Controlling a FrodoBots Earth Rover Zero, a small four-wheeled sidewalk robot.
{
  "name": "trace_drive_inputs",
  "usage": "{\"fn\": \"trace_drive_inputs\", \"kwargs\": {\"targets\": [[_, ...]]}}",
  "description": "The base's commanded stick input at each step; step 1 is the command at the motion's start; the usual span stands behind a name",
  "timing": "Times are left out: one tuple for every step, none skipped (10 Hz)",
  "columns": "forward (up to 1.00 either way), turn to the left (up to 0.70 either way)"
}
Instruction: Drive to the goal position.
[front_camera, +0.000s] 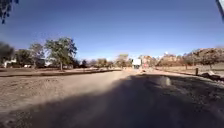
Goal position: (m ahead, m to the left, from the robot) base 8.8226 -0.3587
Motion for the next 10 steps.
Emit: {"fn": "trace_drive_inputs", "kwargs": {"targets": [[0.7, 0.0], [0.7, 0.0], [0.7, 0.0], [0.7, 0.0], [0.7, 0.0], [0.7, 0.0], [0.7, 0.0], [0.7, 0.0], [0.7, 0.0], [0.7, 0.0]]}}
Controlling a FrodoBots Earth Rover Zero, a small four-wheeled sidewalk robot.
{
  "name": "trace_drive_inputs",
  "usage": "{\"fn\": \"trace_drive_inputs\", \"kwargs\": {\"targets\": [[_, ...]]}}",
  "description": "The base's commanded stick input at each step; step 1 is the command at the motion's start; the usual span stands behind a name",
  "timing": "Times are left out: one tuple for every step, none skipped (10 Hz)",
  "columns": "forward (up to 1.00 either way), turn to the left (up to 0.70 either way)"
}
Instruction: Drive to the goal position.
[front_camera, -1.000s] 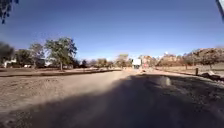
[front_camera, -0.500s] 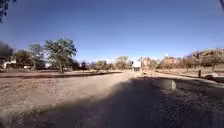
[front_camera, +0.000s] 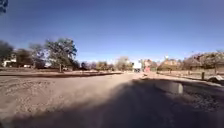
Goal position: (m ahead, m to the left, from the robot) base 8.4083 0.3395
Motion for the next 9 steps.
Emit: {"fn": "trace_drive_inputs", "kwargs": {"targets": [[0.7, 0.0], [0.7, 0.0], [0.7, 0.0], [0.7, 0.0], [0.7, 0.0], [0.7, 0.0], [0.7, 0.0], [0.7, 0.0], [0.7, 0.0]]}}
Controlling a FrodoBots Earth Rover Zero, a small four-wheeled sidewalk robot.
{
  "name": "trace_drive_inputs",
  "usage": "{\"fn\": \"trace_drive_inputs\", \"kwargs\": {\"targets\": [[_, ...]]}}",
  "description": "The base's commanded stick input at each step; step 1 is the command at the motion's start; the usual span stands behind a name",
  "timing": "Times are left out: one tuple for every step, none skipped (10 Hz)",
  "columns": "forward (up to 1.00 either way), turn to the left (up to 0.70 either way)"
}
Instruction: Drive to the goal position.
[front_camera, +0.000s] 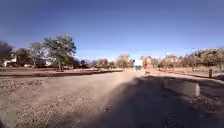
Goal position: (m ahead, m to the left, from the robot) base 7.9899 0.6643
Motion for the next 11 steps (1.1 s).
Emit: {"fn": "trace_drive_inputs", "kwargs": {"targets": [[0.7, 0.0], [0.7, 0.0], [0.7, 0.0], [0.7, 0.0], [0.7, 0.0], [0.7, 0.0], [0.7, 0.0], [0.7, -0.02], [0.7, -0.03], [0.7, -0.02], [0.7, -0.01]]}}
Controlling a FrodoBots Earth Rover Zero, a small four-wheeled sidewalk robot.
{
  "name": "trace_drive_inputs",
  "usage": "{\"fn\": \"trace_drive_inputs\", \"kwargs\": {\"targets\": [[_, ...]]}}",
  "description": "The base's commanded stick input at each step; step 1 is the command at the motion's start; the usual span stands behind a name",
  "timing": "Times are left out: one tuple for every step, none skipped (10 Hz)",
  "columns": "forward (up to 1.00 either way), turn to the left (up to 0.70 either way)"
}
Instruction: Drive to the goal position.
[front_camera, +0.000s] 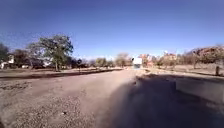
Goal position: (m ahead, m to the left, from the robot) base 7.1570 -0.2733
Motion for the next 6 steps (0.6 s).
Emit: {"fn": "trace_drive_inputs", "kwargs": {"targets": [[0.7, 0.0], [0.7, 0.0], [0.7, 0.0], [0.7, 0.0], [0.7, 0.0], [0.7, 0.0]]}}
